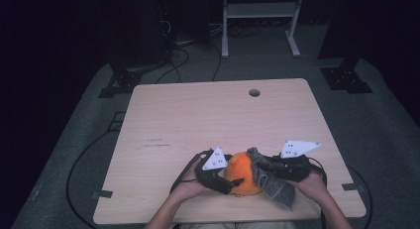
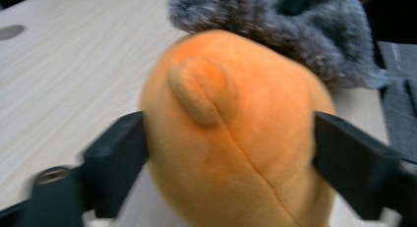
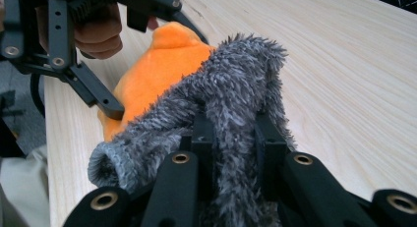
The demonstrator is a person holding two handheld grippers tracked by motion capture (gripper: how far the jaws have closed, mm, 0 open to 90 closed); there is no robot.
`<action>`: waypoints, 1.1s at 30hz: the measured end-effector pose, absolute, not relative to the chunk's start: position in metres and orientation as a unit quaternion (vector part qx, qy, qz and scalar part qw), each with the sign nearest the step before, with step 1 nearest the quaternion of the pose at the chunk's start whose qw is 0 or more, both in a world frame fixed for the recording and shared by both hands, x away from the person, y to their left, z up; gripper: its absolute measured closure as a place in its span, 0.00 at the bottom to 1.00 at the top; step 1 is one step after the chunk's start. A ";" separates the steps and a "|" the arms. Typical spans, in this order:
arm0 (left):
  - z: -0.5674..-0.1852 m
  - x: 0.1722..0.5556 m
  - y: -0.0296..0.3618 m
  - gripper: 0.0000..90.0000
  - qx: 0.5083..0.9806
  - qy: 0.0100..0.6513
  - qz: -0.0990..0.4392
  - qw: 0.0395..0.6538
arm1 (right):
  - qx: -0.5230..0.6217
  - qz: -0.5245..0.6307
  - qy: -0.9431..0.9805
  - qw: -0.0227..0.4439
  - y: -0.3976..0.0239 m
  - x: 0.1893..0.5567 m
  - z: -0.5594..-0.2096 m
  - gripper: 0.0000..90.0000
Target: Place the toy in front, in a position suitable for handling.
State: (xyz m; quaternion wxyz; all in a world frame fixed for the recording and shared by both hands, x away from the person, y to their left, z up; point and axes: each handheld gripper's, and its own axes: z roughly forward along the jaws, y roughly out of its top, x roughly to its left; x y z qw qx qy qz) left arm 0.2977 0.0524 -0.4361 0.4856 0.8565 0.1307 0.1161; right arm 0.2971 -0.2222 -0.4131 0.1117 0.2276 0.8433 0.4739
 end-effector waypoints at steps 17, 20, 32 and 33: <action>-0.433 0.278 0.042 0.28 0.870 0.044 0.168 0.461 | 0.187 0.467 0.855 0.123 -0.203 0.290 -0.388 0.83; -0.434 0.278 0.043 0.29 0.868 0.045 0.165 0.467 | 0.202 0.472 0.850 0.116 -0.211 0.295 -0.394 0.84; -0.438 0.287 0.053 0.31 0.868 0.083 0.143 0.468 | 0.218 0.470 0.846 0.124 -0.221 0.295 -0.403 0.84; -0.439 0.289 0.056 0.31 0.868 0.090 0.139 0.469 | 0.223 0.468 0.846 0.122 -0.223 0.296 -0.407 0.84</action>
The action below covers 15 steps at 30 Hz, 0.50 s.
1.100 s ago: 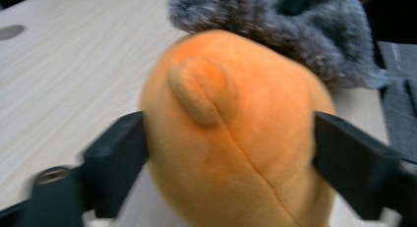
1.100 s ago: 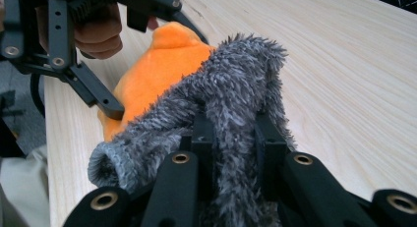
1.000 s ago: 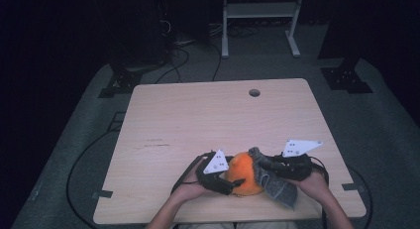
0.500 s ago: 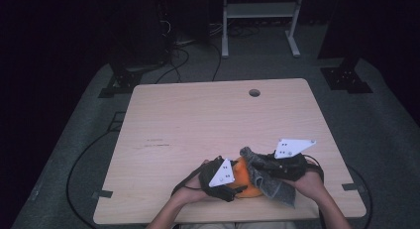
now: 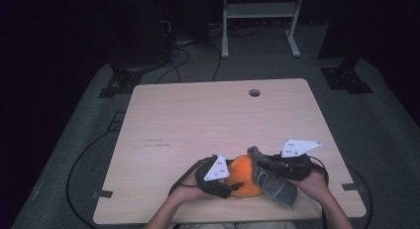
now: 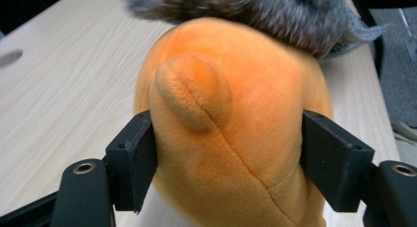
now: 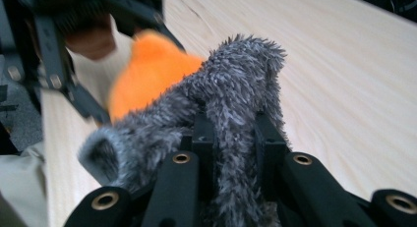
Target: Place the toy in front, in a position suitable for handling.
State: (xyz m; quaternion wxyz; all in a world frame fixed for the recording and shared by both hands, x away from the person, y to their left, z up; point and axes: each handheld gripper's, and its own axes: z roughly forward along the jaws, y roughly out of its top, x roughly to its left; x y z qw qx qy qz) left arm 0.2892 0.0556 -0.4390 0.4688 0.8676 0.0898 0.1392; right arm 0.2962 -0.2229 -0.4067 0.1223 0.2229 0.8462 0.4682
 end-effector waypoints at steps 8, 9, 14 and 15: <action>-0.446 0.306 0.069 0.32 0.860 0.154 0.126 0.470 | 0.243 0.454 0.846 0.137 -0.234 0.291 -0.412 0.83; -0.447 0.308 0.071 0.32 0.858 0.162 0.125 0.472 | 0.229 0.461 0.846 0.138 -0.230 0.286 -0.408 0.83; -0.447 0.311 0.073 0.27 0.844 0.182 0.121 0.490 | 0.193 0.448 0.859 0.152 -0.207 0.277 -0.407 0.83; -0.445 0.311 0.073 0.23 0.840 0.181 0.119 0.497 | 0.198 0.442 0.861 0.159 -0.206 0.280 -0.411 0.84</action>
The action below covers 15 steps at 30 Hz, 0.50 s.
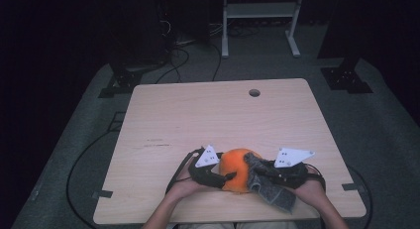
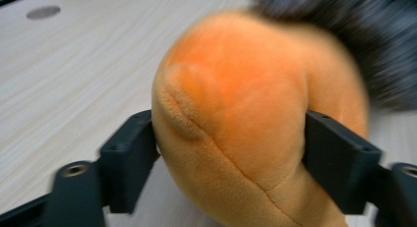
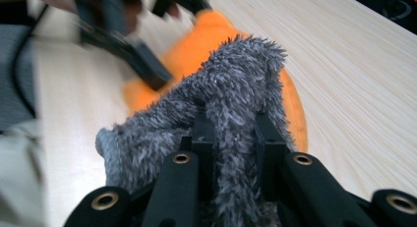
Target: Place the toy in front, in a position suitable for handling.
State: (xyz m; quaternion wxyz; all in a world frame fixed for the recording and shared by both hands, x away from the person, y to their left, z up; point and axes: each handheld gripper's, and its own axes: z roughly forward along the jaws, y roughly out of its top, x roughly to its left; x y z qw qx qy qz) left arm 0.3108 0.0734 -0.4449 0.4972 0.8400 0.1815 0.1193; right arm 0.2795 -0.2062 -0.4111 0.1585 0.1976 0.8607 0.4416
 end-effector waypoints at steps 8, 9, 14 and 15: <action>-0.439 0.308 0.079 0.31 0.836 0.147 0.111 0.518 | 0.230 0.452 0.846 0.165 -0.221 0.293 -0.421 0.83; -0.439 0.308 0.079 0.38 0.834 0.147 0.112 0.520 | 0.238 0.450 0.844 0.168 -0.224 0.296 -0.423 0.83; -0.441 0.309 0.077 0.45 0.833 0.160 0.118 0.516 | 0.259 0.429 0.847 0.180 -0.231 0.299 -0.426 0.83; -0.442 0.309 0.077 0.46 0.834 0.163 0.123 0.513 | 0.261 0.425 0.847 0.183 -0.232 0.299 -0.426 0.83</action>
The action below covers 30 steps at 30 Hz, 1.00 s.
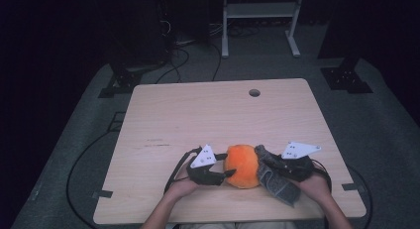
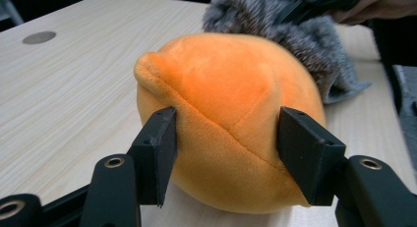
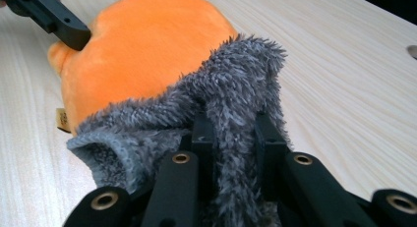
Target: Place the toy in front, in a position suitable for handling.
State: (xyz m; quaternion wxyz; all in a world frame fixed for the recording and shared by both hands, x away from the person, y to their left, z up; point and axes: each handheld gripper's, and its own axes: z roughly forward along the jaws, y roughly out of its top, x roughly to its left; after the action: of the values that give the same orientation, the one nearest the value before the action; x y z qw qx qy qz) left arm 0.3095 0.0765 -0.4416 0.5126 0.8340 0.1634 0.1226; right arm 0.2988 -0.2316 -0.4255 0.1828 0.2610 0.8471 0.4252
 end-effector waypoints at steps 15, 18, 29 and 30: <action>-0.443 0.312 0.078 0.35 0.835 0.155 0.084 0.522 | 0.221 0.444 0.846 0.197 -0.211 0.288 -0.420 0.83; -0.440 0.311 0.077 0.46 0.832 0.151 0.089 0.527 | 0.230 0.431 0.846 0.212 -0.216 0.291 -0.421 0.83; -0.441 0.309 0.074 0.46 0.837 0.153 0.094 0.517 | 0.194 0.432 0.850 0.232 -0.201 0.274 -0.410 0.83; -0.441 0.309 0.076 0.45 0.837 0.151 0.084 0.519 | 0.195 0.429 0.851 0.234 -0.200 0.278 -0.416 0.83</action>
State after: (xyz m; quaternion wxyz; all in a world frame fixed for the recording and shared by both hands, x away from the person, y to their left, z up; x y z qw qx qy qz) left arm 0.3090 0.0758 -0.4411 0.5190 0.8371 0.1514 0.0839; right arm 0.2780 -0.2003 -0.4160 0.2340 0.1952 0.8506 0.4285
